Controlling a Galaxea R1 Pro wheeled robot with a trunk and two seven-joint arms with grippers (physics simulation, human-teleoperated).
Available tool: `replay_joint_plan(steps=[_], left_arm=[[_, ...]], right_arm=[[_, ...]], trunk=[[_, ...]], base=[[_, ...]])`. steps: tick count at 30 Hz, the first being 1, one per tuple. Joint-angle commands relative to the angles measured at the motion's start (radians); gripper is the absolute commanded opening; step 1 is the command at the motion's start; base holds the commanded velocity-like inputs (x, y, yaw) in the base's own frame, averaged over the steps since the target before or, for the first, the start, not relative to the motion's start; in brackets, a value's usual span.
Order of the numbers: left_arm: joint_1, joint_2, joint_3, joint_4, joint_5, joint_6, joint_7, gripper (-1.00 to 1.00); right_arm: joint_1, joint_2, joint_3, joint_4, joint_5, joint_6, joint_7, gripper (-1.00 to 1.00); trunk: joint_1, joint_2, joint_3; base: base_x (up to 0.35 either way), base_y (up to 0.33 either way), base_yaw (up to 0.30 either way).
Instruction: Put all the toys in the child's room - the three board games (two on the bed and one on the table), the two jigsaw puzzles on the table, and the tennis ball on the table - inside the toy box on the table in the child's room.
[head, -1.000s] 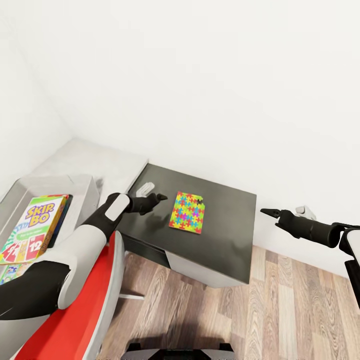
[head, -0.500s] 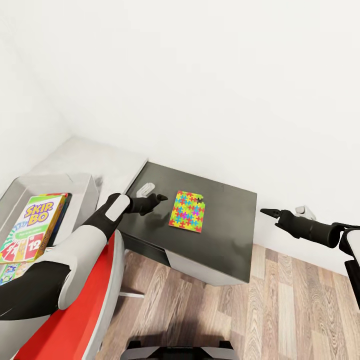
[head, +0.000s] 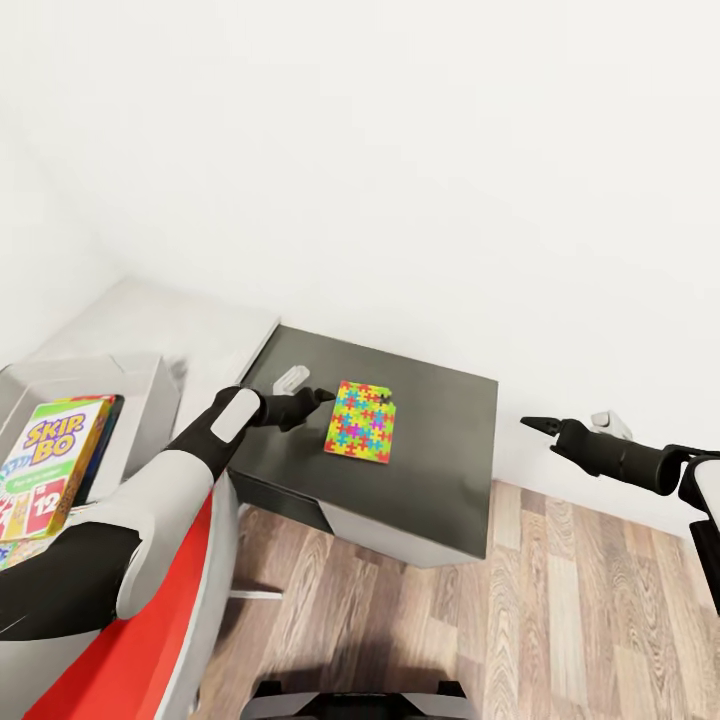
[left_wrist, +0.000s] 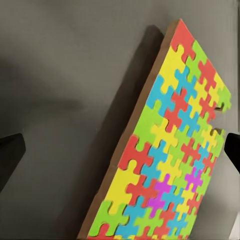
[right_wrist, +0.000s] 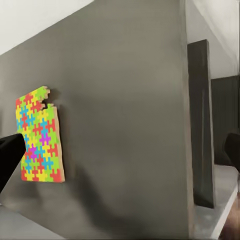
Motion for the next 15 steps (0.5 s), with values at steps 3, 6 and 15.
replay_joint_plan(steps=[3, 6, 15], left_arm=[[-0.001, 0.000, -0.003, -0.001, 0.003, 0.002, 0.001, 1.00], [-0.001, 0.000, -0.003, -0.001, 0.003, 0.002, 0.001, 1.00], [0.001, 0.000, -0.003, -0.001, 0.003, 0.002, 0.002, 1.00]], right_arm=[[0.000, 0.000, -0.001, -0.002, -0.010, 0.003, -0.010, 1.00], [0.002, 0.000, -0.001, -0.003, -0.010, 0.003, -0.010, 1.00], [0.005, 0.000, -0.001, -0.006, -0.010, 0.003, -0.010, 1.00]], trunk=[[0.001, -0.002, -0.001], [0.001, -0.002, -0.001], [0.001, -0.002, -0.002]], base=[[0.000, 0.000, -0.229], [0.000, 0.000, -0.245], [0.000, 0.000, -0.261]])
